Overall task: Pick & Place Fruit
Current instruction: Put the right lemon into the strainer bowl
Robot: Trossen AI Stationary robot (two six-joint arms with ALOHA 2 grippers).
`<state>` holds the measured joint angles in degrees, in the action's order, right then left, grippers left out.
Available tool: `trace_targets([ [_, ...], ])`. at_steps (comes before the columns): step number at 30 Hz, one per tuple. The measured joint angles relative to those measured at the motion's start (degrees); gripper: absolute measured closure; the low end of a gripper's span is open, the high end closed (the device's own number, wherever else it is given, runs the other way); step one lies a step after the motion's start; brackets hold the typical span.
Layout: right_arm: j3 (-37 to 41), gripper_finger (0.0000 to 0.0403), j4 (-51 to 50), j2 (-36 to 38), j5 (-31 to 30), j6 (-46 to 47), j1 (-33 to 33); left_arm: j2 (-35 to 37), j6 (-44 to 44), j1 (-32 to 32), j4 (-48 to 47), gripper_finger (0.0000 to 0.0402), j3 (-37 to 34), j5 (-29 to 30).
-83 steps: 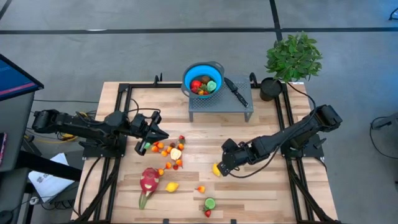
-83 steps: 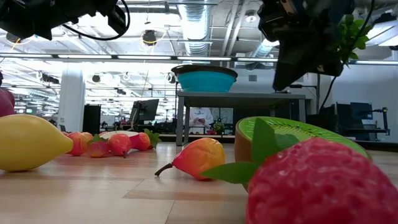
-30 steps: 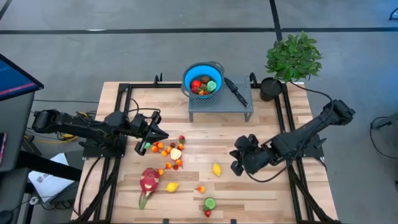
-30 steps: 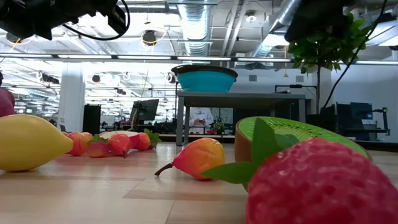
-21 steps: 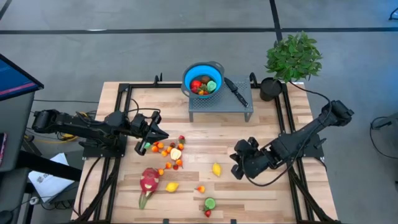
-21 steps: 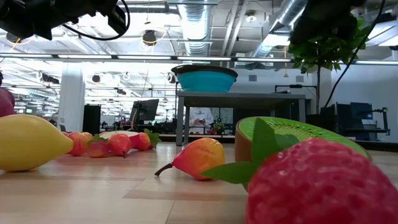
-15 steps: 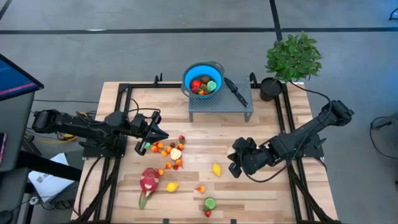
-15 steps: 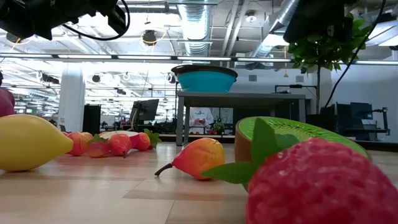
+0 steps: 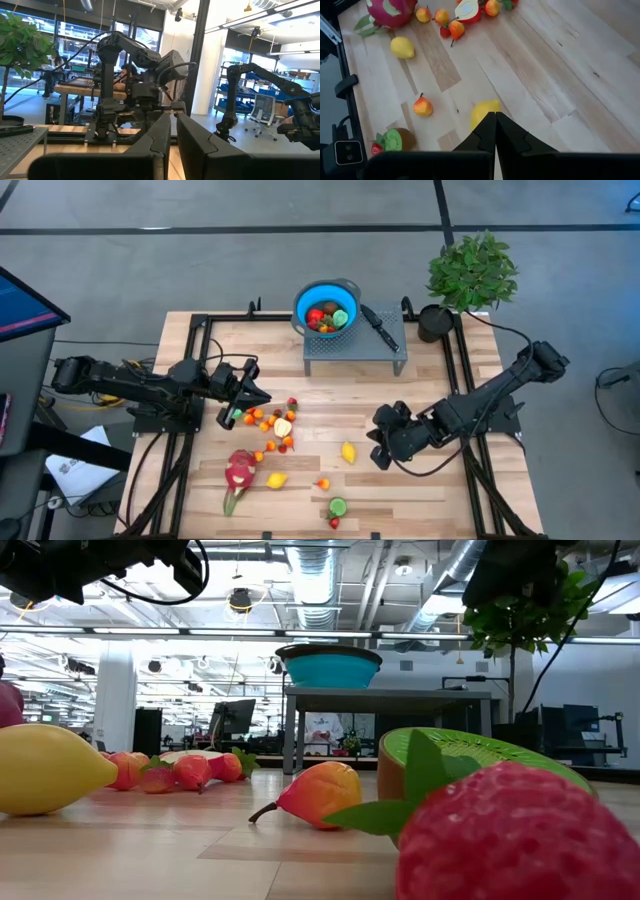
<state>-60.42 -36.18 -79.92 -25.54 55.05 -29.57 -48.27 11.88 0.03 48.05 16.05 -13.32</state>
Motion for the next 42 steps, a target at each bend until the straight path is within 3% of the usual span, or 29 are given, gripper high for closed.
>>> trace_targets([
  [3,0.0,0.04,0.0,0.0,0.03,-0.14,0.52,0.0,-0.02,0.0,0.0,0.0376,0.0,-0.02],
  [6,-0.06,0.0372,0.04,-0.82,0.14,-1.57,0.53,0.0,-0.02,0.0,0.0,0.0376,0.0,-0.02],
  [16,-0.01,0.0149,1.75,-5.99,0.53,-1.44,1.01,0.02,-0.01,0.0,0.03,0.0376,0.01,-0.02],
  [20,-0.02,0.0097,2.88,-9.03,2.08,2.92,1.94,0.02,-0.02,0.0,0.02,0.0376,0.02,0.0],
  [42,-0.02,0.0086,14.27,-24.67,7.51,18.51,3.87,0.0,-0.02,0.04,-0.02,0.0376,0.02,-0.01],
])
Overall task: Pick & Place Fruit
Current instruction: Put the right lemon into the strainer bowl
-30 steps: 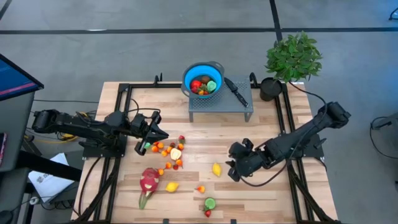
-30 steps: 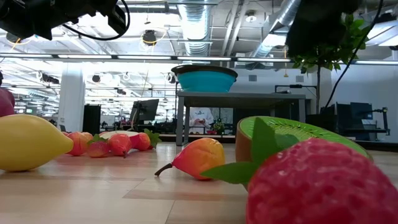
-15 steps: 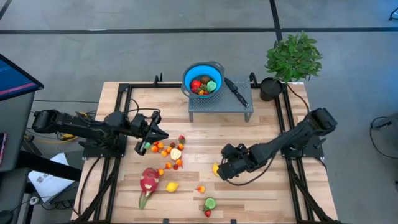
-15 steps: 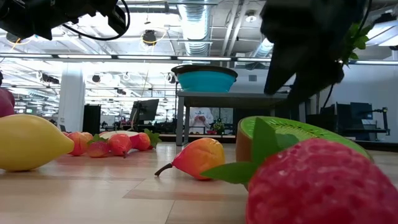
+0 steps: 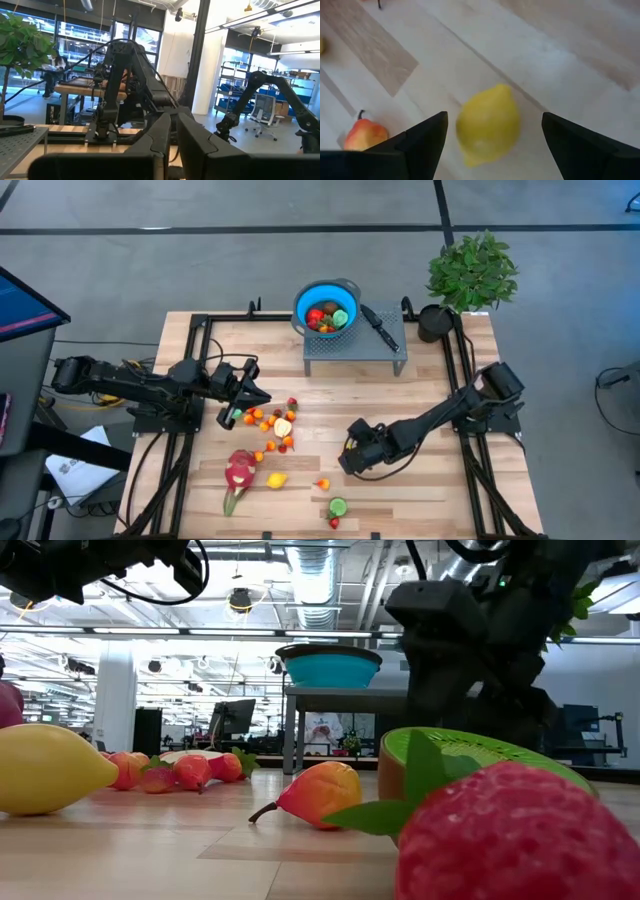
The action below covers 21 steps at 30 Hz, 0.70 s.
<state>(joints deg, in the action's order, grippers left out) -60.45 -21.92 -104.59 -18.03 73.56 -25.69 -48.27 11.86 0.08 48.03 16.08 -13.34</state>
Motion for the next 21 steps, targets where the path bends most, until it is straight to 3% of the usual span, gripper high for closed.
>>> trace_targets([
  [14,0.0,0.0132,1.36,-0.79,1.69,2.56,0.83,0.0,0.0,-0.01,-0.04,0.0376,0.0,0.01],
  [21,-0.02,0.0133,1.25,-1.1,3.02,2.58,0.91,0.0,0.0,0.0,-0.04,0.0376,0.0,-0.01],
])
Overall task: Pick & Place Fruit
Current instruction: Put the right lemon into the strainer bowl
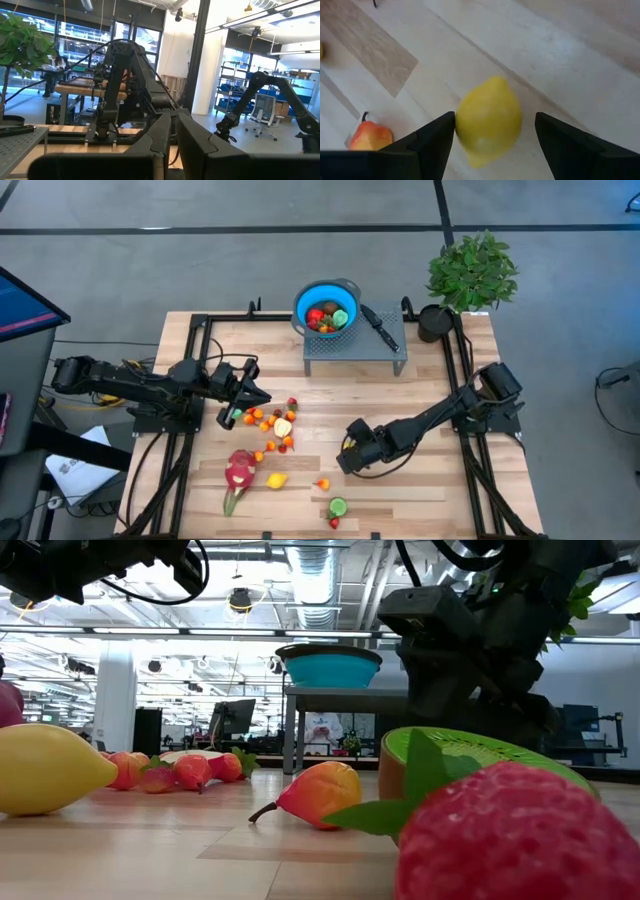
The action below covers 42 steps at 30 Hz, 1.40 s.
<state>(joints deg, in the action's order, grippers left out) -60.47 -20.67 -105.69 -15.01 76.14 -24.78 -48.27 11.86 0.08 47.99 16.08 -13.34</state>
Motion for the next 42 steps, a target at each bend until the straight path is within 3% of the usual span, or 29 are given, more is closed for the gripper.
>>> trace_targets([
  [12,-0.19,0.0141,0.37,-1.86,1.43,0.42,0.42,0.0,0.0,0.0,0.01,0.0376,0.0,0.02],
  [23,0.0,0.0215,-0.14,-1.77,1.3,-0.15,0.49,0.0,0.0,0.0,0.01,0.0376,0.0,0.01],
  [33,-0.09,0.0131,0.49,-1.81,1.67,-3.29,0.43,0.0,0.0,-0.01,0.01,0.0376,0.0,0.0],
  [42,-0.06,0.0118,0.2,-1.88,1.85,-12.61,0.38,0.0,0.0,0.0,0.02,0.0376,0.0,0.0],
])
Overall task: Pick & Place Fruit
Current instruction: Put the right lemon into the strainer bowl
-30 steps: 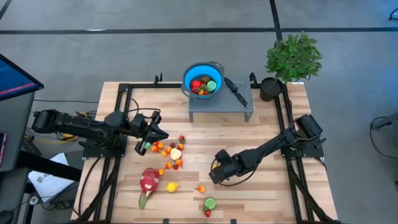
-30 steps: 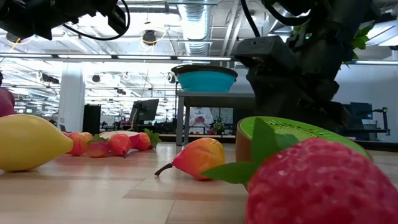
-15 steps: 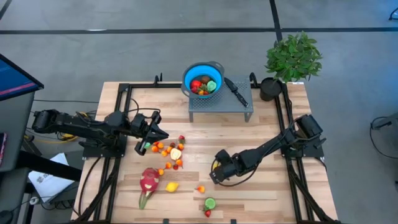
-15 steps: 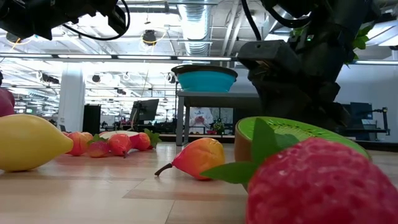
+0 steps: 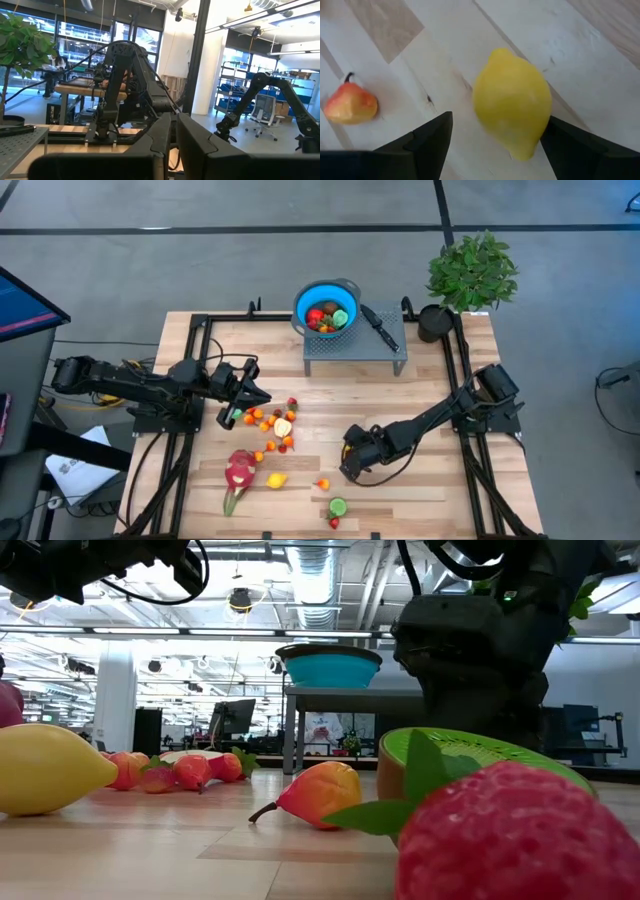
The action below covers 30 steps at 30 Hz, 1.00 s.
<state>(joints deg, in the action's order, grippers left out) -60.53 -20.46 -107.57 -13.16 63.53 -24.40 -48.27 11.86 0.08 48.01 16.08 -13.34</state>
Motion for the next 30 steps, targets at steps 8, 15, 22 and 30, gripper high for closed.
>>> trace_targets([
  [8,0.02,0.0117,-0.12,-0.02,0.04,-4.23,0.02,0.0,0.0,0.0,-0.02,0.0376,0.0,0.02],
  [15,-2.41,0.0116,-5.92,0.22,-0.26,-8.91,0.29,0.0,0.0,0.0,-0.02,0.0376,0.0,0.01],
  [22,-4.26,0.0116,-7.1,0.28,0.47,-15.68,0.2,0.0,0.0,0.0,-0.01,0.0376,0.0,0.02],
  [30,-4.31,0.0117,-4.83,0.35,0.91,-20.94,0.26,0.0,0.0,0.0,-0.01,0.0376,0.0,0.01],
])
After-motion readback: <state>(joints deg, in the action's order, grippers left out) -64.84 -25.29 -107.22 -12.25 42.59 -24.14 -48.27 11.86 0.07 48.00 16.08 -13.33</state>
